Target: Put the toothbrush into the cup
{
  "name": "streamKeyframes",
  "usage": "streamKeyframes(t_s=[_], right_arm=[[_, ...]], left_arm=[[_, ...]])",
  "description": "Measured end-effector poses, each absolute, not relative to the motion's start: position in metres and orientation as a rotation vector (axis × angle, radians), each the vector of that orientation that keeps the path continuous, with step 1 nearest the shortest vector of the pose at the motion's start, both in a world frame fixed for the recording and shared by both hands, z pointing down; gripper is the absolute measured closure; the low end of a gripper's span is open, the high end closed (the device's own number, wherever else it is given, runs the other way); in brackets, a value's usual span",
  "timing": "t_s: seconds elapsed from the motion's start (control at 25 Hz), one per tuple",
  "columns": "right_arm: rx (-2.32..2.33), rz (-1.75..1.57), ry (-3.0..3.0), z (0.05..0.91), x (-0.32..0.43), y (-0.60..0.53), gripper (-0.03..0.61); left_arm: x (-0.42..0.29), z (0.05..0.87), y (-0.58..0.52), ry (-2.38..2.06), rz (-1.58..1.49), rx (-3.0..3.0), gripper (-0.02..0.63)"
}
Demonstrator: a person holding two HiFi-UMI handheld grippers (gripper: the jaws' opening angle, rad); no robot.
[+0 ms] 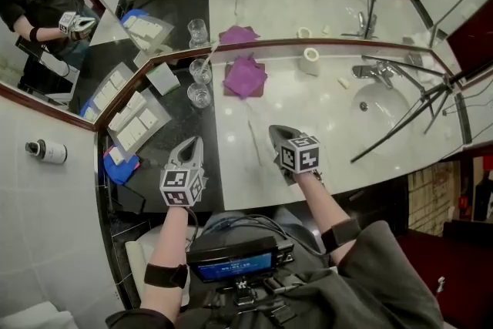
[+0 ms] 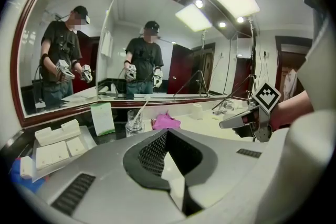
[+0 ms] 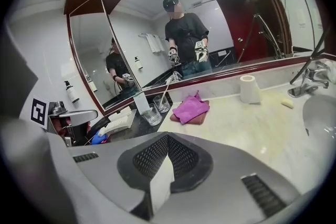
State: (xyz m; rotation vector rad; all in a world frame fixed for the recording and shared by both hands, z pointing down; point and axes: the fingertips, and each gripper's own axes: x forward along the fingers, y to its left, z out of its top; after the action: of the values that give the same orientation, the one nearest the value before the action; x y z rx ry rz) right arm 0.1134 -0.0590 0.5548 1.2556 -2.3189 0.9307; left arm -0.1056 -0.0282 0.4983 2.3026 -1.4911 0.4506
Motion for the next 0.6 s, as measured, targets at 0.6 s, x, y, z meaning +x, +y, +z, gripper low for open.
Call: streamKeyframes(t_s=[0.6], right_arm=[[1.129, 0.911, -2.135, 0.61, 0.096, -0.027, 0.549]], left_arm=[[-0.101, 0.504, -0.008, -1.433, 0.475, 2.337, 0.611]])
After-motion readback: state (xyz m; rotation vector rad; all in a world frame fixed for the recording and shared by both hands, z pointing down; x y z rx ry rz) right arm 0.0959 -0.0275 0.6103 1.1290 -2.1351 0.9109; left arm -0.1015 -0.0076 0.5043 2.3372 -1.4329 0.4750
